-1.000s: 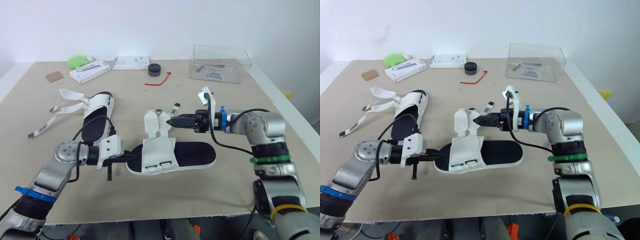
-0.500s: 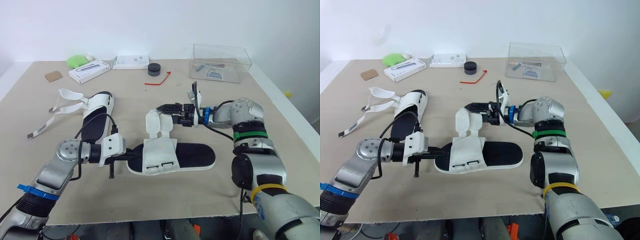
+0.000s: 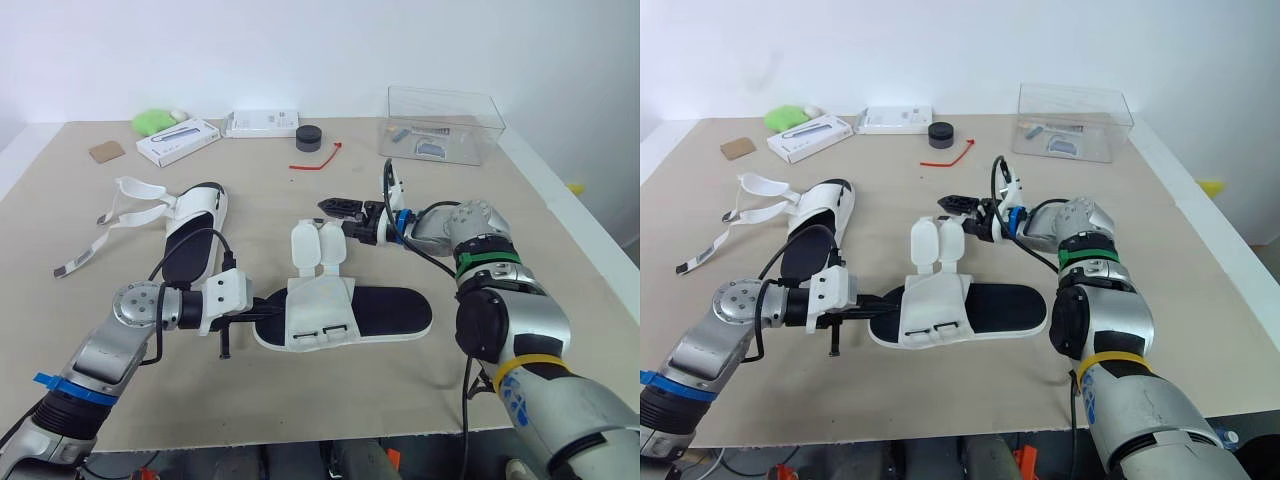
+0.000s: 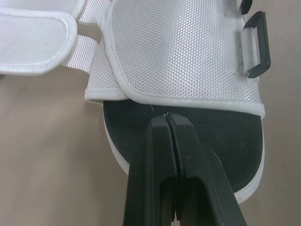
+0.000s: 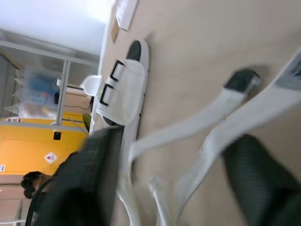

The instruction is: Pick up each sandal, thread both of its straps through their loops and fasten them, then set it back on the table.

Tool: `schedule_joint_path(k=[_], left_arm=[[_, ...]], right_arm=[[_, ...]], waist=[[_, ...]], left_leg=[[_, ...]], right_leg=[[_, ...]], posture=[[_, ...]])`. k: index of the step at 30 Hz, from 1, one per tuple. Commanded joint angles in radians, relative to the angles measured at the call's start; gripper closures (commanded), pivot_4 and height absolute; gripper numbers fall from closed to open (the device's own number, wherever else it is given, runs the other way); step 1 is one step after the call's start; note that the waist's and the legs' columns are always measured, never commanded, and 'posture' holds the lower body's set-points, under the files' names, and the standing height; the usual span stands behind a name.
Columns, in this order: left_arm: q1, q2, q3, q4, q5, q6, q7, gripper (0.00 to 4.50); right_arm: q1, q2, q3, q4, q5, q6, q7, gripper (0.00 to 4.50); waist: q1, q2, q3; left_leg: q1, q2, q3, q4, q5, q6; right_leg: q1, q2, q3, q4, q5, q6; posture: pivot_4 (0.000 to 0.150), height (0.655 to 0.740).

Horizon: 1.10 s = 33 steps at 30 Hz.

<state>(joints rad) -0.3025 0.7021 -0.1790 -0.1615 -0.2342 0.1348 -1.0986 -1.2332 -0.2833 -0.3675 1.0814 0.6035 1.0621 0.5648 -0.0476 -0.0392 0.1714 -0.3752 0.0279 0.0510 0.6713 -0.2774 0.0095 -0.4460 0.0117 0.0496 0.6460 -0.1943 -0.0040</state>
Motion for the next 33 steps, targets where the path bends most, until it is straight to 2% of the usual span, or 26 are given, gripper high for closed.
schedule_joint_path(k=[1,3,4,5,9,12,14,15,17,18,19,20,22,24,29,33], left_arm=[[0.002,-0.003,0.008,-0.017,0.005,-0.012,0.006,4.5],[0.002,-0.006,0.008,-0.016,0.005,-0.011,0.005,4.5],[0.001,-0.007,0.008,-0.015,0.005,-0.011,0.005,4.5],[0.001,-0.008,0.009,-0.015,0.005,-0.01,0.004,4.5],[0.003,-0.007,0.012,-0.011,0.003,-0.011,0.002,4.5],[0.004,-0.006,0.014,-0.009,0.002,-0.01,0.001,4.5],[0.003,-0.006,0.015,-0.008,0.001,-0.009,0.001,4.5],[0.002,-0.007,0.016,-0.006,0.001,-0.009,0.001,4.5],[0.0,-0.009,0.016,-0.004,-0.002,-0.006,0.001,4.5],[-0.001,-0.009,0.016,-0.003,-0.003,-0.005,0.001,4.5],[-0.001,-0.009,0.017,-0.003,-0.003,-0.005,0.0,4.5],[-0.002,-0.01,0.016,-0.002,-0.004,-0.005,0.0,4.5],[-0.006,-0.016,0.011,0.0,-0.004,-0.002,0.001,4.5],[-0.009,-0.021,0.007,-0.002,-0.005,0.002,0.002,4.5],[-0.015,-0.024,0.007,0.005,-0.007,0.003,-0.003,4.5],[-0.023,-0.029,0.009,0.012,-0.01,0.006,-0.003,4.5]], right_arm=[[-0.033,0.002,-0.003,-0.021,-0.008,-0.049,0.052,2.9],[-0.026,0.001,0.03,-0.041,-0.028,-0.069,0.092,3.61],[-0.013,0.0,0.067,-0.075,-0.048,-0.094,0.138,4.21],[0.004,0.002,0.11,-0.125,-0.067,-0.122,0.193,4.37],[0.134,-0.012,0.295,-0.424,-0.143,-0.315,0.404,4.37],[0.266,-0.027,0.354,-0.655,-0.196,-0.583,0.495,4.37],[0.363,-0.041,0.389,-0.758,-0.251,-0.863,0.578,4.37],[0.414,-0.056,0.417,-0.78,-0.314,-1.096,0.611,4.37],[0.492,-0.143,0.534,-0.726,-0.487,-1.854,0.722,4.37],[0.5,-0.178,0.582,-0.679,-0.548,-2.106,0.742,4.37],[0.493,-0.199,0.615,-0.63,-0.582,-2.253,0.737,4.37],[0.472,-0.2,0.628,-0.577,-0.587,-2.305,0.712,4.37],[0.417,-0.196,0.636,-0.469,-0.683,-2.471,0.646,4.37],[0.374,-0.184,0.626,-0.39,-0.758,-2.548,0.578,4.37],[0.286,-0.178,0.588,-0.272,-0.904,-2.577,0.408,4.37],[0.258,-0.206,0.642,-0.22,-0.896,-2.559,0.319,4.37]], waist=[[0.0,0.0,0.0],[0.0,0.0,0.0],[0.0,0.0,0.0],[0.0,0.0,0.0],[0.001,0.0,0.0],[0.002,0.0,0.0],[0.002,0.0,0.0],[0.002,0.0,0.0],[0.003,0.0,0.0],[0.004,0.0,0.0],[0.002,0.0,0.0],[0.0,0.0,0.0],[-0.007,-0.001,0.001],[-0.012,-0.001,0.001],[-0.005,-0.002,0.001],[-0.002,-0.001,0.001]], left_leg=[[0.0,0.0,0.0,0.0,0.0,0.0],[0.0,0.0,0.0,0.0,0.0,0.0],[0.0,0.0,0.0,0.0,0.0,0.0],[0.0,0.0,0.0,0.0,0.0,0.0],[0.0,0.0,0.0,0.0,0.0,0.0],[-0.001,0.0,-0.001,-0.001,-0.001,0.0],[-0.001,0.0,-0.001,-0.001,-0.001,-0.001],[-0.001,0.0,-0.001,0.0,-0.002,-0.002],[-0.001,0.0,0.001,0.0,-0.002,-0.002],[0.0,-0.001,-0.001,0.0,-0.002,-0.003],[0.001,-0.002,0.0,-0.001,-0.003,-0.003],[0.002,-0.002,0.001,-0.001,-0.003,-0.003],[0.005,-0.002,0.005,0.0,-0.003,-0.004],[0.007,-0.001,0.01,0.0,-0.002,-0.004],[0.01,0.0,0.01,0.001,0.001,-0.004],[0.01,0.001,0.01,0.001,0.001,-0.004]], right_leg=[[0.0,0.0,0.0,0.0,0.0,0.0],[0.0,0.0,0.0,0.0,0.0,0.0],[0.0,0.0,0.0,0.0,0.0,0.0],[0.0,0.0,0.0,0.0,0.0,0.0],[-0.001,0.0,0.0,0.0,-0.001,0.001],[-0.001,0.0,-0.001,0.0,-0.001,0.001],[-0.002,-0.001,-0.001,0.0,-0.001,0.001],[-0.002,-0.001,-0.001,0.0,-0.001,0.001],[-0.002,-0.001,-0.001,0.001,-0.001,0.002],[-0.001,-0.001,-0.001,0.0,-0.001,0.003],[0.001,0.0,-0.002,-0.001,-0.003,0.005],[0.001,0.0,-0.002,-0.001,-0.006,0.009],[0.002,-0.003,0.002,-0.001,-0.002,0.006],[0.002,-0.003,0.007,0.0,0.0,0.004],[0.003,0.0,0.009,0.002,0.003,0.001],[0.003,0.0,0.009,0.003,0.002,0.0]], posture=[[0.15,0.74],[0.15,0.74],[0.15,0.74],[0.15,0.74],[0.15,0.74],[0.15,0.74],[0.15,0.74],[0.15,0.74],[0.15,0.74],[0.15,0.74],[0.15,0.74],[0.15,0.74],[0.15,0.74],[0.15,0.74],[0.15,0.74],[0.15,0.74]])
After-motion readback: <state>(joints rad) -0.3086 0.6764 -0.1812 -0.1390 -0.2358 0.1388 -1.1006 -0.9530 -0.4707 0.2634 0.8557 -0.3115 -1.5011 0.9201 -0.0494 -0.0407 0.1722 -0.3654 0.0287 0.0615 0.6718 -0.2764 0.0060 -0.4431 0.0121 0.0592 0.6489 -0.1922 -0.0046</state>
